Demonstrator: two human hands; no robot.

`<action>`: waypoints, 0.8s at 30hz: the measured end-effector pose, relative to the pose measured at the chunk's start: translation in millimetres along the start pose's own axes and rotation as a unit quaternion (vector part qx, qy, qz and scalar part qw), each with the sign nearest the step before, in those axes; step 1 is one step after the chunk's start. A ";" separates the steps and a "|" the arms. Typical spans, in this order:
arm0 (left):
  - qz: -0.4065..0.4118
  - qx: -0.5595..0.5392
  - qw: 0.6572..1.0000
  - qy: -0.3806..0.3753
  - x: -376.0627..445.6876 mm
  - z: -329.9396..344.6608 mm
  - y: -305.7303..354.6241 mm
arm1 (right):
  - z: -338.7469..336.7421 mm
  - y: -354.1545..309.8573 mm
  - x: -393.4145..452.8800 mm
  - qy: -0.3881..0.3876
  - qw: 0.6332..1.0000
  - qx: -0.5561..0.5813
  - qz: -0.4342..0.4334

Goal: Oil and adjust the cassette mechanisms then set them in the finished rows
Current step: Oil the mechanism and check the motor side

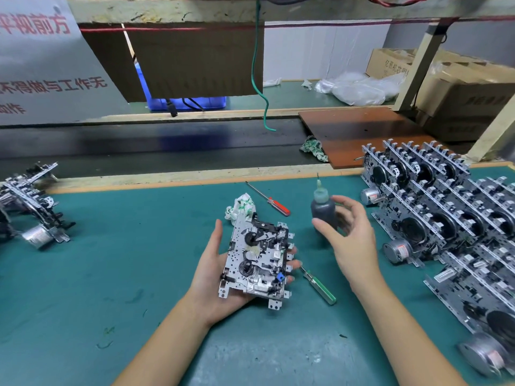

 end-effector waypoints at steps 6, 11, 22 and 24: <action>-0.059 0.085 0.995 0.018 -7.6 -1.1 0.9 | 5.6 12.8 -4.3 -0.099 0.991 -0.080 0.035; -0.097 0.135 0.983 0.077 -16.3 -6.0 6.9 | -7.8 -29.0 -14.9 0.034 0.945 -0.197 -0.259; -0.135 0.210 0.962 0.109 -21.9 -9.8 15.9 | -19.4 -37.7 -60.8 -0.369 0.788 -0.385 -0.307; -0.118 0.218 0.964 0.097 -27.8 -10.3 21.0 | -20.9 -36.9 -64.0 -0.341 0.788 -0.408 -0.311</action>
Point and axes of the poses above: each hand's wrist, its own x-axis towards the middle knuckle, its own z-axis out of the palm, y = z × x, the point moved 2 cm from there along x, towards the middle knuckle, and after that the axes turned 15 degrees about -z, right-handed, at the moved point
